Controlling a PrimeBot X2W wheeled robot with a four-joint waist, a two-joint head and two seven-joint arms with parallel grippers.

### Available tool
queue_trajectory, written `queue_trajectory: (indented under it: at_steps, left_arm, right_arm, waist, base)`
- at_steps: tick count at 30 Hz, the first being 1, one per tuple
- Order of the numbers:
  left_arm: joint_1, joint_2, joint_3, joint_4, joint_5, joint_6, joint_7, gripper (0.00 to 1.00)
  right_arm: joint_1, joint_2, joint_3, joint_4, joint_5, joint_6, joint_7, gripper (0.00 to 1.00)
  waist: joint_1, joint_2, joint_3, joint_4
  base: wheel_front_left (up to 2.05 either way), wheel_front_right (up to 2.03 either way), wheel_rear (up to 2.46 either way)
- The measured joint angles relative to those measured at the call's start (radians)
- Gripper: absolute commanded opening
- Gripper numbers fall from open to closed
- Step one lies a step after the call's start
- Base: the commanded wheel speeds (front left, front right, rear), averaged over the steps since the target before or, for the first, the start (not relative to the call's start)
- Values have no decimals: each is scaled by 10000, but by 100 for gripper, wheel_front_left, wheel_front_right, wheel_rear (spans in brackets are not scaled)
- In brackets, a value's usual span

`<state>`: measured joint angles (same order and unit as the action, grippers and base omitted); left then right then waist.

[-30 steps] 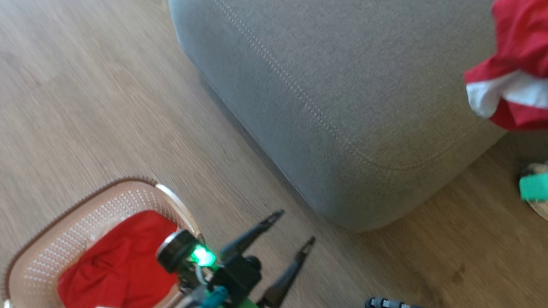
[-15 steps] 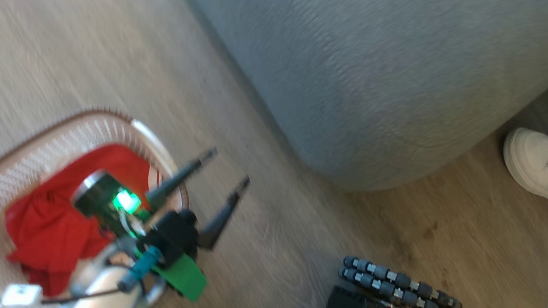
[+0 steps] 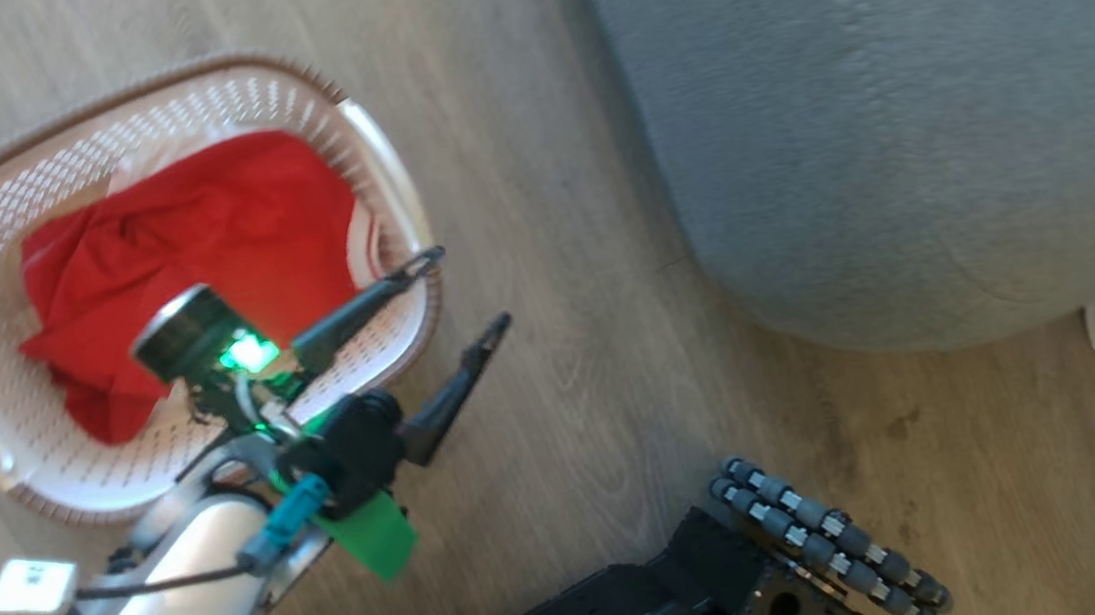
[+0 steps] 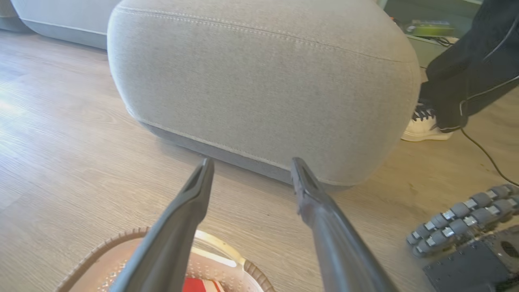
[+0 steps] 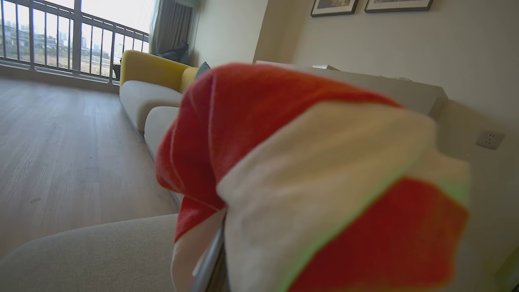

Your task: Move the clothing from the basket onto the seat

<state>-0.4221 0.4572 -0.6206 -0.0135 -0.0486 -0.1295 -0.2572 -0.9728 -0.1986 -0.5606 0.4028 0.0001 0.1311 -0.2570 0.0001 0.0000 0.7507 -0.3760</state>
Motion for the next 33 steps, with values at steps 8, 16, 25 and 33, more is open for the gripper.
queue_trajectory:
  at_steps: [8,16,25,33]
  left_arm:
    - [-96,-92,-209,-56,75,0,0,100]
    - [-85,-88,121,-71,31,0,0,100]
    - [-80,-121,219,-102,44,0,0,100]
    - [-88,-276,-15,0,42,-2,-2,100]
  right_arm:
    - [-1097,-468,-796,3083,-92,0,2,0]
    - [-1964,-759,-642,6002,96,0,2,0]
    - [-2110,-899,-466,6174,82,0,2,100]
    - [-2045,-968,-111,6477,-282,0,2,100]
  waist:
    - [-1,0,362,690]
    - [-1,0,566,809]
    - [-1,0,588,740]
    - [-1,0,307,667]
  base:
    - [0,0,0]
    - [0,0,0]
    - [0,0,0]
    - [0,0,0]
